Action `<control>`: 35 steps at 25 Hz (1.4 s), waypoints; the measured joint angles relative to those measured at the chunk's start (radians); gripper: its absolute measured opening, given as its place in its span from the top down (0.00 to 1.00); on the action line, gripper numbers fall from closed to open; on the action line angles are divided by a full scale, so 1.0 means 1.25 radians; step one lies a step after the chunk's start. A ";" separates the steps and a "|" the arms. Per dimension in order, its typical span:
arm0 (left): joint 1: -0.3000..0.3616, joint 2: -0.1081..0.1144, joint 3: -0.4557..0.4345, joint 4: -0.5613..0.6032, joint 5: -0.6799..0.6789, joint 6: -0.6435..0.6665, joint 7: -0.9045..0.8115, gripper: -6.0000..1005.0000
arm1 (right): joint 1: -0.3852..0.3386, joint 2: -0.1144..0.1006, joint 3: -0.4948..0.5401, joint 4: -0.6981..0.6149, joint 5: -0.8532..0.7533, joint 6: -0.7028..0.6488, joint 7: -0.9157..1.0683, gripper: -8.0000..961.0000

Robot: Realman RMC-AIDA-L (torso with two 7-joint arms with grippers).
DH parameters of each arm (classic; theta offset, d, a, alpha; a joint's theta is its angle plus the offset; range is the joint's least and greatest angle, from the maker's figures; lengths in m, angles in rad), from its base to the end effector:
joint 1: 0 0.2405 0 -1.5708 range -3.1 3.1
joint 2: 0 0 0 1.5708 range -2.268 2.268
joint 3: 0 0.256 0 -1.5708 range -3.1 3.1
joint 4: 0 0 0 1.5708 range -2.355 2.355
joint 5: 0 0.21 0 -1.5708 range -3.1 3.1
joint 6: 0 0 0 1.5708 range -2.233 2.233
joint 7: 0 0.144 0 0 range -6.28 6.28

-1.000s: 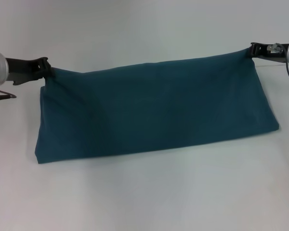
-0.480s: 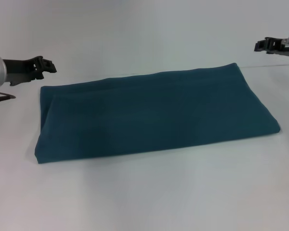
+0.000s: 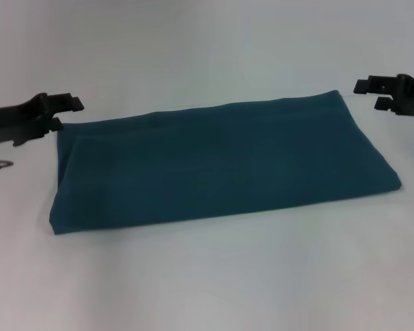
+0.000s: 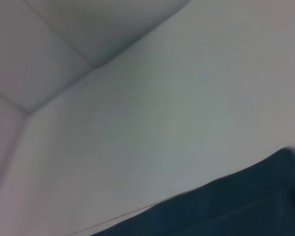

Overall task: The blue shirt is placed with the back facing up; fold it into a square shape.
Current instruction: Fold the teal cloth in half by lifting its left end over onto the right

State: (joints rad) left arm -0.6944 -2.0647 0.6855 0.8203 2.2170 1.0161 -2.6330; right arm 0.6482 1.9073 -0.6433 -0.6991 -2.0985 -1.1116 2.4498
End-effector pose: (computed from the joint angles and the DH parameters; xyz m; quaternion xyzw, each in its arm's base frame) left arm -0.2511 0.4384 0.0549 -0.6703 -0.6336 -0.2657 0.2805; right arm 0.2912 0.4276 0.1053 -0.6902 0.6079 0.2648 0.2896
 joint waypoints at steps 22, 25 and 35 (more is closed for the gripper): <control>0.206 -0.034 -0.193 -0.127 -0.152 0.253 -0.042 0.37 | -0.137 -0.013 0.009 0.022 0.155 -0.259 -0.110 0.27; 0.204 -0.034 -0.195 -0.141 -0.140 0.245 -0.055 0.37 | -0.137 -0.013 0.009 0.022 0.155 -0.256 -0.116 0.27; 0.184 -0.036 -0.191 -0.189 -0.138 0.144 -0.052 0.37 | -0.133 -0.015 0.009 0.052 0.155 -0.235 -0.139 0.27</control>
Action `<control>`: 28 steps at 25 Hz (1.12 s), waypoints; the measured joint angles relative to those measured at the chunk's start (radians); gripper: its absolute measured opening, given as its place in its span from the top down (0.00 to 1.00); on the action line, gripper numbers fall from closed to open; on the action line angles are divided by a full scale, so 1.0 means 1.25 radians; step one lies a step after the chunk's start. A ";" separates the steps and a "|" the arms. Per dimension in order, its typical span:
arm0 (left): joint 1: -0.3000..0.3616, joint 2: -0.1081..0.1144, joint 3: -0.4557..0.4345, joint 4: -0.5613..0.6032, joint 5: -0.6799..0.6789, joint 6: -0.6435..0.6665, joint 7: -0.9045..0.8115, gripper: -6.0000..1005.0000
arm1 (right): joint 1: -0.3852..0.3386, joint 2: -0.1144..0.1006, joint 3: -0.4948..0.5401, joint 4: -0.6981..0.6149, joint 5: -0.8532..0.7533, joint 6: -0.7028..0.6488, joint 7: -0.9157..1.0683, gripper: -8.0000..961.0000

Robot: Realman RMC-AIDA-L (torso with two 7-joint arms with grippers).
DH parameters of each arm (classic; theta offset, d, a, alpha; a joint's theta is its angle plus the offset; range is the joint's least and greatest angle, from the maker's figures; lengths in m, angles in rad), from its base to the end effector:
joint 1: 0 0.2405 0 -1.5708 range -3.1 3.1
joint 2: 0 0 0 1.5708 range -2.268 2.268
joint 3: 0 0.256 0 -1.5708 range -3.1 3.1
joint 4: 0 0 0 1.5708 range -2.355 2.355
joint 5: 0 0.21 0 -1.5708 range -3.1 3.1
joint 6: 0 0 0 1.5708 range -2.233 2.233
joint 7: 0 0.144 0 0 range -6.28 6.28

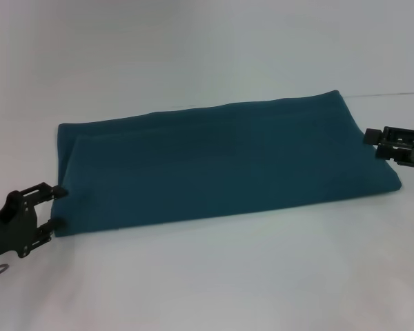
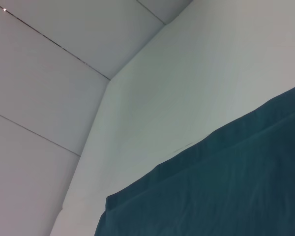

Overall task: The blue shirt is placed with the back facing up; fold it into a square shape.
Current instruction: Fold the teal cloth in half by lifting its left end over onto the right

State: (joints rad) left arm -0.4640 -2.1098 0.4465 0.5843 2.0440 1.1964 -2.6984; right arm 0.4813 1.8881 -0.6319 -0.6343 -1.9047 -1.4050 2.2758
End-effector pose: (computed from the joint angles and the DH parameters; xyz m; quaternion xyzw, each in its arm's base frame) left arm -0.3394 0.3355 0.0079 -0.4444 -0.8082 -0.3648 0.1273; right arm 0.3203 0.3567 0.0954 -0.7103 0.6082 0.3065 0.1780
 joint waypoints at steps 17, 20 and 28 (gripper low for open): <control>0.017 0.002 -0.009 -0.004 0.024 0.031 -0.005 0.37 | -0.005 0.000 0.000 0.009 0.000 0.010 -0.002 0.27; 0.024 0.000 -0.009 -0.010 0.025 0.030 -0.012 0.37 | -0.005 0.000 0.000 0.009 0.000 0.010 -0.002 0.27; 0.022 -0.001 -0.004 -0.033 0.025 -0.010 -0.016 0.37 | -0.004 0.000 0.000 0.009 0.000 0.010 -0.003 0.27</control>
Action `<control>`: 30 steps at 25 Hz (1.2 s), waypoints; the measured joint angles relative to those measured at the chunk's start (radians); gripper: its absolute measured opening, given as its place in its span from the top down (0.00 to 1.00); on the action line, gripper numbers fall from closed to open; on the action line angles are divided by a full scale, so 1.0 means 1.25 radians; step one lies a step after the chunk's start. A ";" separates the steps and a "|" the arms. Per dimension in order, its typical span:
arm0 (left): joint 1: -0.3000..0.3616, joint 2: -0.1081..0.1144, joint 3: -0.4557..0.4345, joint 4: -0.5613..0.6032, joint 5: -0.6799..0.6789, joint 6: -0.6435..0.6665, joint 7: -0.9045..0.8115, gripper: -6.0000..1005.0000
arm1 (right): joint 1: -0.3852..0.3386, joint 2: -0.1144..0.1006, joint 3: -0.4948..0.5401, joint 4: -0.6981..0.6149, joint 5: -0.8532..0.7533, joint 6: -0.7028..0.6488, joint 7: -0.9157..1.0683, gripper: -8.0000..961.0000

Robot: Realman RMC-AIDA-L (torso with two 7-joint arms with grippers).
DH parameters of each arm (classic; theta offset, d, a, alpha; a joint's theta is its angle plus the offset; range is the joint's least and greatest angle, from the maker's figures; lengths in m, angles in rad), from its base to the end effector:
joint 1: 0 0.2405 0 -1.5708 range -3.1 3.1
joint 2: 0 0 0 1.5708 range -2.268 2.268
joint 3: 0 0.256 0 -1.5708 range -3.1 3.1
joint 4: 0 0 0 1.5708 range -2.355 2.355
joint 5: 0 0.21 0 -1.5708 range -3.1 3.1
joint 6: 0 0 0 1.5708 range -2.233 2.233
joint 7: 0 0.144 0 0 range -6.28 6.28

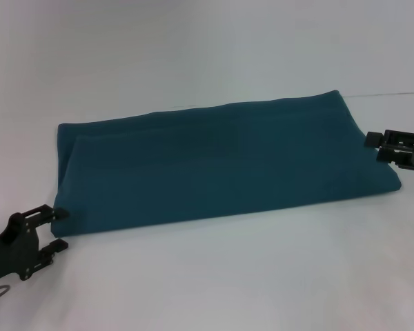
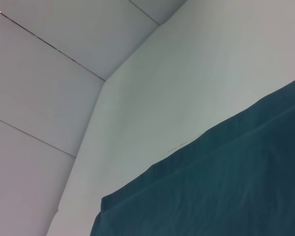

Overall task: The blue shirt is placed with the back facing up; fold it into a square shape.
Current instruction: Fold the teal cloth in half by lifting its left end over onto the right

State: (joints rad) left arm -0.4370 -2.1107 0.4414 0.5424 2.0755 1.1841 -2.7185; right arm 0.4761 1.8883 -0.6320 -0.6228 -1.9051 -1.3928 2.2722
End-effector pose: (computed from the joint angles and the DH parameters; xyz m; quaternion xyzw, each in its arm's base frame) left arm -0.3524 0.3194 -0.0044 -0.4162 -0.8313 -0.3476 0.1222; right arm 0.3245 0.3550 0.0936 -0.7053 0.6134 0.3055 0.1815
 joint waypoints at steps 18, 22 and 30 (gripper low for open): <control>-0.043 0.008 0.011 -0.048 0.000 -0.073 -0.001 0.37 | -0.003 0.000 0.000 0.011 0.000 0.013 0.000 0.27; -0.061 0.011 0.019 -0.057 0.000 -0.091 -0.001 0.37 | -0.003 0.000 0.000 0.011 0.000 0.017 0.000 0.27; -0.089 0.019 0.026 -0.065 0.003 -0.120 -0.001 0.37 | -0.003 0.000 0.005 0.011 0.000 0.017 0.000 0.27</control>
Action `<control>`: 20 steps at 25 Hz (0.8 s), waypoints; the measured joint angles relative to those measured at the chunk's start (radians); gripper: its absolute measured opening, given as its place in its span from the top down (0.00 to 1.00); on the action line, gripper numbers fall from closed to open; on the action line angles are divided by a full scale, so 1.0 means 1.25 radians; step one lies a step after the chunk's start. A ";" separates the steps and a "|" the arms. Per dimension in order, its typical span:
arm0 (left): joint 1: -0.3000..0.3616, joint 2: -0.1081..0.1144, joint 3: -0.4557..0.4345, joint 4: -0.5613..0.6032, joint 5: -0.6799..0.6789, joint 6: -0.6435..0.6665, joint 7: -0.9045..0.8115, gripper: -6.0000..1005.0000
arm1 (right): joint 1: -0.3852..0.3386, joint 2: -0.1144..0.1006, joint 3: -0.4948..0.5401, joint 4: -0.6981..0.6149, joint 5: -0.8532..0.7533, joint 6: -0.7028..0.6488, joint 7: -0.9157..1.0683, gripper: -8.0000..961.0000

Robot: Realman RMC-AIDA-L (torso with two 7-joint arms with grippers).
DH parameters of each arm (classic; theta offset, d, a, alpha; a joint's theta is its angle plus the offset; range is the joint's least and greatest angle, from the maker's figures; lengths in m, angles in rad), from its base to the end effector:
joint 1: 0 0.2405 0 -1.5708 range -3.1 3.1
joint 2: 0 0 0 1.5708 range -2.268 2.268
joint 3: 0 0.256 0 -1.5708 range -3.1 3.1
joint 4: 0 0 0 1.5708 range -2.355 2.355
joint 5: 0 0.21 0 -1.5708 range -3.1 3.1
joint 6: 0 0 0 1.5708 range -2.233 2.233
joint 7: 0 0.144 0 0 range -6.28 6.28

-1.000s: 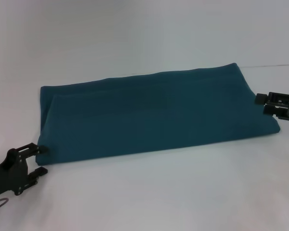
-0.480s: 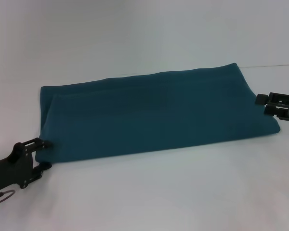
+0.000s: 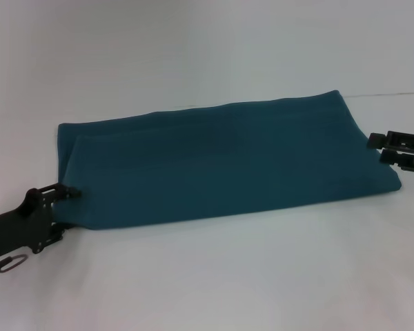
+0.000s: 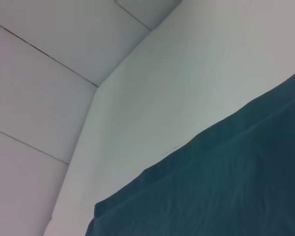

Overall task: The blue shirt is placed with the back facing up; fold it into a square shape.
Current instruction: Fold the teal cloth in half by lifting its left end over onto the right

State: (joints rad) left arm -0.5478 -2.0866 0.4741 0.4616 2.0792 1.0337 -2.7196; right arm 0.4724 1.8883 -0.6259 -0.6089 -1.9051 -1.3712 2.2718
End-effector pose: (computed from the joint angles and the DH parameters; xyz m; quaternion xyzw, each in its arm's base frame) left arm -0.3377 0.3574 -0.0111 -0.4295 -0.8247 -0.3342 0.1537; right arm 0.3296 0.3545 0.0928 -0.6961 0.6206 0.3074 0.1894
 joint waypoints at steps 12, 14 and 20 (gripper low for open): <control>0.002 0.002 -0.003 0.012 0.011 0.015 0.004 0.37 | 0.001 -0.001 0.004 0.000 0.000 0.002 -0.001 0.27; 0.009 0.001 -0.006 0.028 0.009 0.038 0.004 0.37 | 0.001 -0.001 0.005 0.000 0.000 0.002 -0.001 0.27; 0.033 0.000 -0.007 0.062 0.013 0.075 -0.017 0.37 | 0.001 -0.001 0.014 0.000 0.001 0.002 -0.001 0.27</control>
State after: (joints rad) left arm -0.5071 -2.0871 0.4648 0.5385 2.0951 1.1270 -2.7406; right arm 0.4740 1.8867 -0.6079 -0.6089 -1.9043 -1.3683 2.2702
